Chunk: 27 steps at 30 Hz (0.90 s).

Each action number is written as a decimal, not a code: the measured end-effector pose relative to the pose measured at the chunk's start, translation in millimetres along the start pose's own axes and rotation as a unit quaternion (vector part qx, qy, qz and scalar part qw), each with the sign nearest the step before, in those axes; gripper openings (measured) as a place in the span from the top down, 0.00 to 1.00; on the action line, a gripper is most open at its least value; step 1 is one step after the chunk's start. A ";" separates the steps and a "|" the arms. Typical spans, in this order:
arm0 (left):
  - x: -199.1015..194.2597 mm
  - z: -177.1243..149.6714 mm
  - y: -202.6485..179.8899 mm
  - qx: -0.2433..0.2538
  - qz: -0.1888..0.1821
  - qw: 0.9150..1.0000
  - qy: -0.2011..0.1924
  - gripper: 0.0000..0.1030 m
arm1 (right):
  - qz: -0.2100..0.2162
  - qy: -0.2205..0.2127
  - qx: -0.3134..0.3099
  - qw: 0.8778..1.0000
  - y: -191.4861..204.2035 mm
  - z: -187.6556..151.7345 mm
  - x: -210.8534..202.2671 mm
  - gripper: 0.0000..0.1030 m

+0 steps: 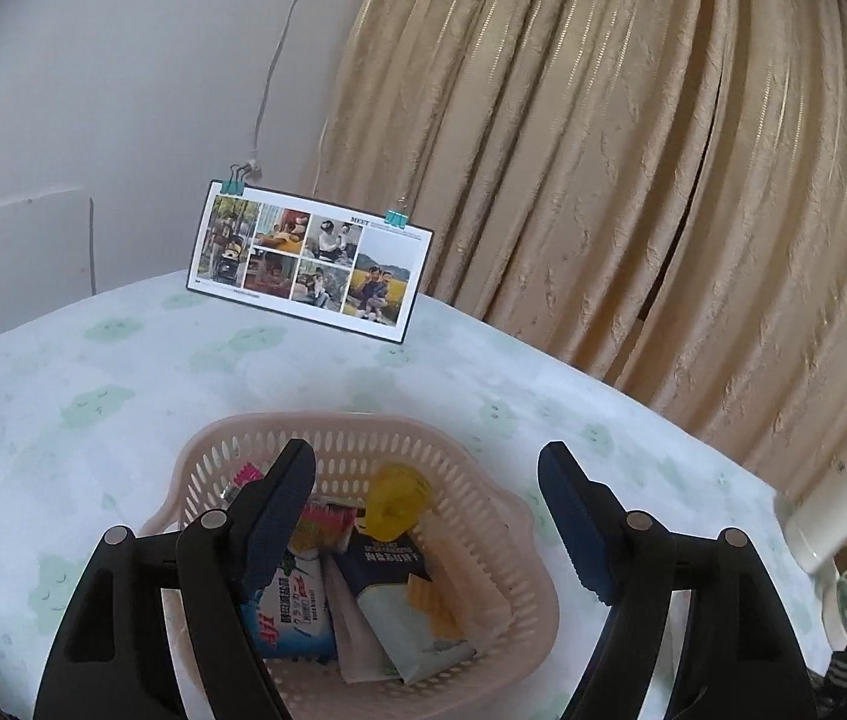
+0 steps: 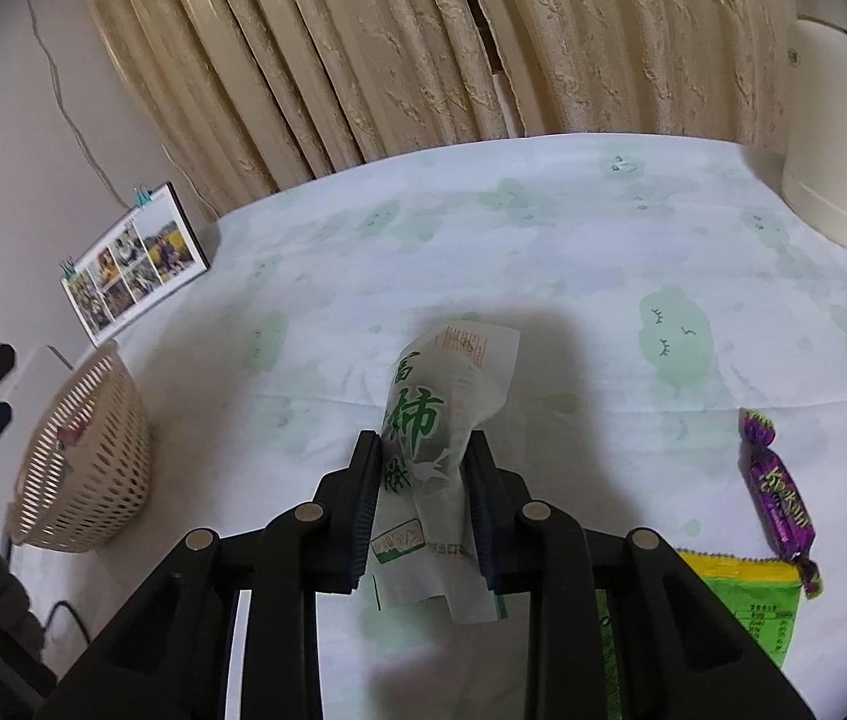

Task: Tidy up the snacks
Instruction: 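Lower the pink candy stick into the basket and open the left gripper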

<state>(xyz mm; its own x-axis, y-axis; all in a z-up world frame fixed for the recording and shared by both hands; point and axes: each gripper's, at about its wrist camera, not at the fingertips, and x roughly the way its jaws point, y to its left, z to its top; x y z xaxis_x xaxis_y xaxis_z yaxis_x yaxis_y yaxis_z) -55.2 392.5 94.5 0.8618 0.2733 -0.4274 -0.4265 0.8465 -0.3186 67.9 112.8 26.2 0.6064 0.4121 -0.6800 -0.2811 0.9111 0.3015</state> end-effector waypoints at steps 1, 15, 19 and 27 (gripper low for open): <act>-0.2 0.2 0.4 0.000 0.000 1.000 -0.001 0.25 | 0.005 -0.001 0.004 1.000 -0.1 0.4 -0.9 0.75; -4.3 18.7 36.9 -0.041 0.040 0.998 -0.028 0.25 | 0.091 -0.020 0.006 0.996 37.4 10.0 -23.1 0.78; -8.9 22.2 44.0 -0.049 0.047 0.997 -0.039 0.25 | 0.123 -0.027 -0.015 0.992 67.3 17.5 -30.7 0.82; -11.1 23.6 47.0 -0.052 0.038 0.997 -0.036 0.25 | 0.106 -0.020 0.011 0.994 66.5 18.3 -17.2 0.47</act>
<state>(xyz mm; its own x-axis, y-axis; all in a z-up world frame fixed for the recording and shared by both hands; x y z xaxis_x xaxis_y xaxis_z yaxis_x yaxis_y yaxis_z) -78.3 440.1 104.2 0.8422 0.3700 -0.3923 -0.5137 0.7717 -0.3750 52.4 166.5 70.1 0.5650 0.5938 -0.5729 -0.3891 0.8040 0.4496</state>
